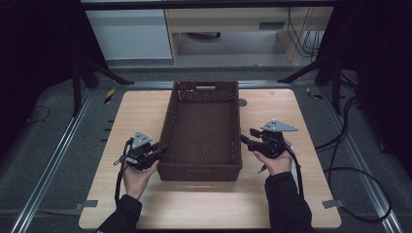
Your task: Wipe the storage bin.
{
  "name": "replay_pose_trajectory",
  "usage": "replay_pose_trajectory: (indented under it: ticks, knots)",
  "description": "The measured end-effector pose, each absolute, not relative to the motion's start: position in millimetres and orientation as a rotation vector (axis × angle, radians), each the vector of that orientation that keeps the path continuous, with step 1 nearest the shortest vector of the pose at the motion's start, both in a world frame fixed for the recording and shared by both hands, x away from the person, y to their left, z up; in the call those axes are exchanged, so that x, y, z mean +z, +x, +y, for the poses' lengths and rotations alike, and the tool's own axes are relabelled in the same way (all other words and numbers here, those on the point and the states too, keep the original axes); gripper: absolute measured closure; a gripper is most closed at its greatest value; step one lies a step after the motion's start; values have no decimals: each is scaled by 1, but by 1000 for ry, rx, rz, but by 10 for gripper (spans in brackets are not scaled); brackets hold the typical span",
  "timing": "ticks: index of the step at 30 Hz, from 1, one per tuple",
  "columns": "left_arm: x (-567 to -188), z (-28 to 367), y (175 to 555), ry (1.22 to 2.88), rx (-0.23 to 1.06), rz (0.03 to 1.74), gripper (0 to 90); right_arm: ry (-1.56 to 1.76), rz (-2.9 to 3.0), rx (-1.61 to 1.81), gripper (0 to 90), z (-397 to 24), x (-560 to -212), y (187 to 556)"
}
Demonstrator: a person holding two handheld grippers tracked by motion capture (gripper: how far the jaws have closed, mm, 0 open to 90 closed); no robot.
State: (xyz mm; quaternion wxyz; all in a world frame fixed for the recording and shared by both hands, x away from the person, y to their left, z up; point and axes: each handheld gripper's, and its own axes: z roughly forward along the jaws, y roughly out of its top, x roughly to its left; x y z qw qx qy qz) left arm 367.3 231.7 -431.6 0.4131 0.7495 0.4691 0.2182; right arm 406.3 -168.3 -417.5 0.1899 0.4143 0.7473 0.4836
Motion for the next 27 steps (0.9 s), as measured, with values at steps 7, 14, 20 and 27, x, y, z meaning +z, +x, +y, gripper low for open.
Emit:
replay_pose_trajectory:
  ticks: [7, 14, 20, 27]
  knots:
    - [-431, 232, 368, 1884, 547, 1178, 688, 1142, 2153, 1309, 545, -148, -424, 416]
    - [-432, 233, 368, 1870, 537, 1181, 670, 1182, 2153, 1324, 582, -146, -428, 416]
    - [-431, 234, 368, 1867, 536, 1181, 644, 1204, 2147, 1305, 575, -143, -429, 415]
    - [-430, 236, 368, 1877, 548, 1193, 536, 1224, 2143, 1300, 584, -142, -429, 413]
